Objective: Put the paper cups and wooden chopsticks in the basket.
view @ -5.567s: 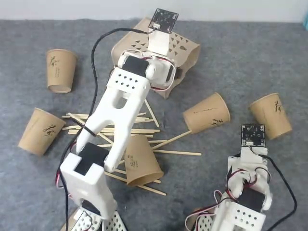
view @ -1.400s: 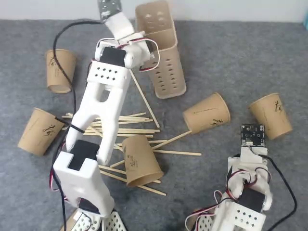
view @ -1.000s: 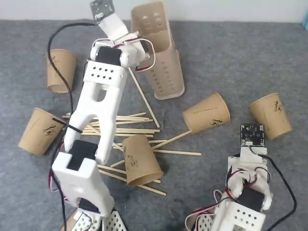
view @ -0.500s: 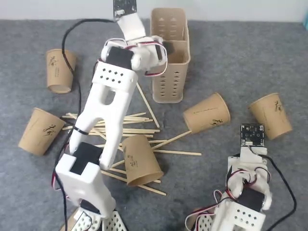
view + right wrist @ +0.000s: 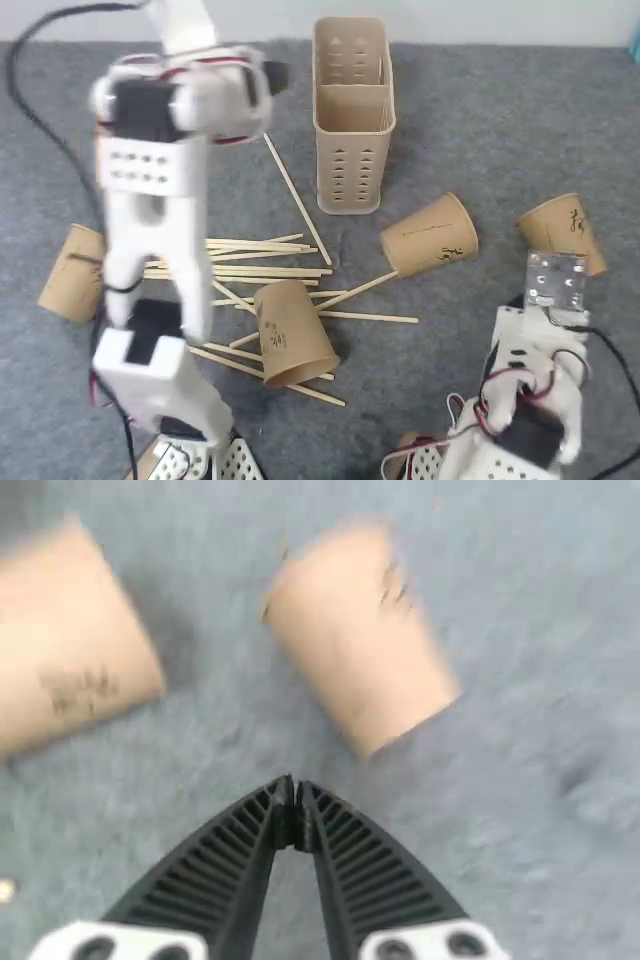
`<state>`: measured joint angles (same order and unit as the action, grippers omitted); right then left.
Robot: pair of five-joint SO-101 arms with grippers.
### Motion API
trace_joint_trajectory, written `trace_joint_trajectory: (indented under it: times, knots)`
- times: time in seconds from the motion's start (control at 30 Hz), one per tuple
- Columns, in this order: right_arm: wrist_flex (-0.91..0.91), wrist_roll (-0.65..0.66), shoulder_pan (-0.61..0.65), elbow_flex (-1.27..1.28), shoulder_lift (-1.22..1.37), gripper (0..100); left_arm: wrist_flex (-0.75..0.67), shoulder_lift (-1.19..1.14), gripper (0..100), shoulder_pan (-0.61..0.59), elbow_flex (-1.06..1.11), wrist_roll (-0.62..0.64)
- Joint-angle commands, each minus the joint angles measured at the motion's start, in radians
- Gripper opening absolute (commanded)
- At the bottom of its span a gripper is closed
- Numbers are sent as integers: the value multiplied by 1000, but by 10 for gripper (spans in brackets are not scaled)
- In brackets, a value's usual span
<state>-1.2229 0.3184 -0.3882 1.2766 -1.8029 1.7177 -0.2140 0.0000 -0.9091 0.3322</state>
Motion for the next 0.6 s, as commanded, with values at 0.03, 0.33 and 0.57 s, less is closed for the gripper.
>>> trace_joint_trajectory:
  times: [0.03,0.33,0.57]
  knots:
    - [-13,-5,35,-301,160,117,37,215,257,-199,79,-235]
    - [-90,-270,108,-822,746,147,32,491,258,-440,545,-273]
    - [-282,-580,323,-1286,1056,148,-138,660,258,-655,992,-265]
